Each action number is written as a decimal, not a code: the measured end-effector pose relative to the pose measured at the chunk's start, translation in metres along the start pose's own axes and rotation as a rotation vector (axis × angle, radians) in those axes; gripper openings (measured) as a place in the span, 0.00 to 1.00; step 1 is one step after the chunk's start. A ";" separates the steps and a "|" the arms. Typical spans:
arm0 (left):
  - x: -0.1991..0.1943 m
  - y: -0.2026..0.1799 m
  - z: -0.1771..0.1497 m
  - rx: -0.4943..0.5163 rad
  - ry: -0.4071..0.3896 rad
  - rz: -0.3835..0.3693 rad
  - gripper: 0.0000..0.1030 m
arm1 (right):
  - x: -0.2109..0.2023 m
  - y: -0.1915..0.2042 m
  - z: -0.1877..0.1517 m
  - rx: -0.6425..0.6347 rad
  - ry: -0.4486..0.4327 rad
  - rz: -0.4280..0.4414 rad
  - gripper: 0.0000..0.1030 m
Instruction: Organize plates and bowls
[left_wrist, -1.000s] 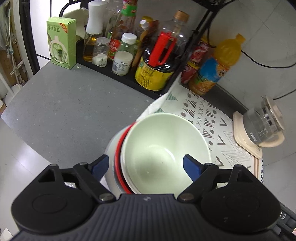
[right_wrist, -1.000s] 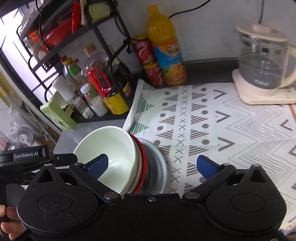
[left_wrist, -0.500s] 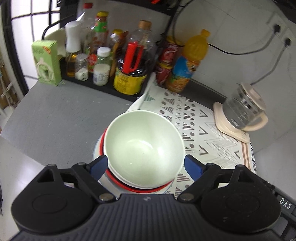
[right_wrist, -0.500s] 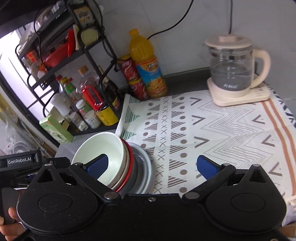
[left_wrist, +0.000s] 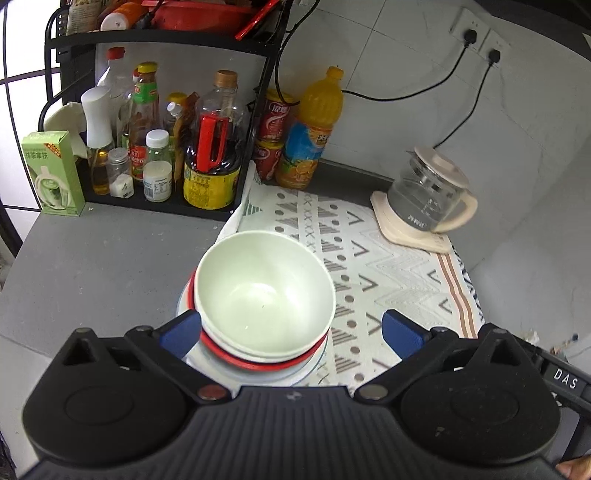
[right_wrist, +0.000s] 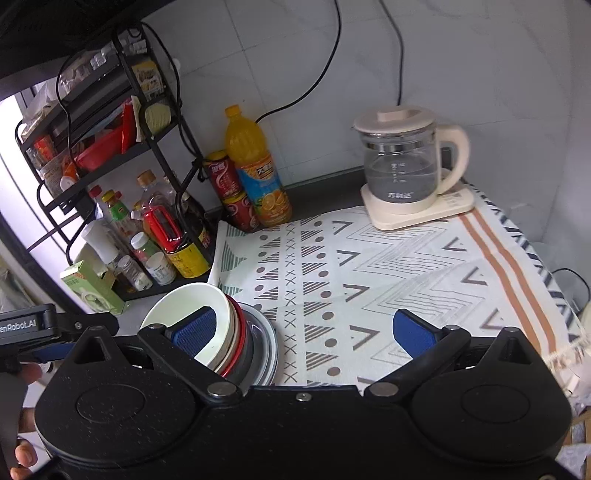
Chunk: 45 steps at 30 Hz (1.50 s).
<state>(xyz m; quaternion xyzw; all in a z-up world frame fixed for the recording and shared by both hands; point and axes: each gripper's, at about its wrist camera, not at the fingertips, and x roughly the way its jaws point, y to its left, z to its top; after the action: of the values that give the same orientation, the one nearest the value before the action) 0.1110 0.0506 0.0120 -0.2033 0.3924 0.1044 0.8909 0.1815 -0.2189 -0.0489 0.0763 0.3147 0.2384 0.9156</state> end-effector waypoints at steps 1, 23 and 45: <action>-0.003 0.004 -0.002 -0.001 0.005 -0.006 1.00 | -0.004 0.002 -0.005 0.008 -0.005 -0.014 1.00; -0.072 0.052 -0.067 0.141 -0.025 -0.072 1.00 | -0.086 0.043 -0.096 0.091 -0.074 -0.155 1.00; -0.107 0.084 -0.105 0.174 -0.067 -0.087 1.00 | -0.140 0.057 -0.149 0.090 -0.129 -0.183 1.00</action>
<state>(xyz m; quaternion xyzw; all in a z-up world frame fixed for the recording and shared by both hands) -0.0592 0.0767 0.0037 -0.1385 0.3609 0.0381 0.9215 -0.0289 -0.2382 -0.0745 0.1036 0.2713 0.1341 0.9474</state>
